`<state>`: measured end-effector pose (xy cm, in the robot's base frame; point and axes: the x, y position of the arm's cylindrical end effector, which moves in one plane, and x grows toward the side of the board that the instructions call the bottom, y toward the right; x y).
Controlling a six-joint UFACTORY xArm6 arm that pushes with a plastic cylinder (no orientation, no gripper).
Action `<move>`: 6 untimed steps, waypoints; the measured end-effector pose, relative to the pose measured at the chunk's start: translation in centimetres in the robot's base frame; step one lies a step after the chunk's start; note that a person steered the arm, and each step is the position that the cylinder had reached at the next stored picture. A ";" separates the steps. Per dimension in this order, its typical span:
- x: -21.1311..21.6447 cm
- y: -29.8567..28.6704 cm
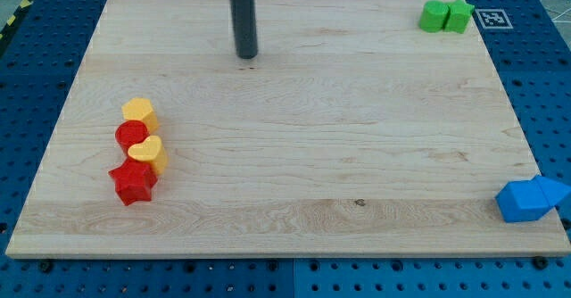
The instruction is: Move your arm towards the bottom left
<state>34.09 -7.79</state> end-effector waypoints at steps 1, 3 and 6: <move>2.8 -4.0; 7.3 -14.8; 16.0 -19.5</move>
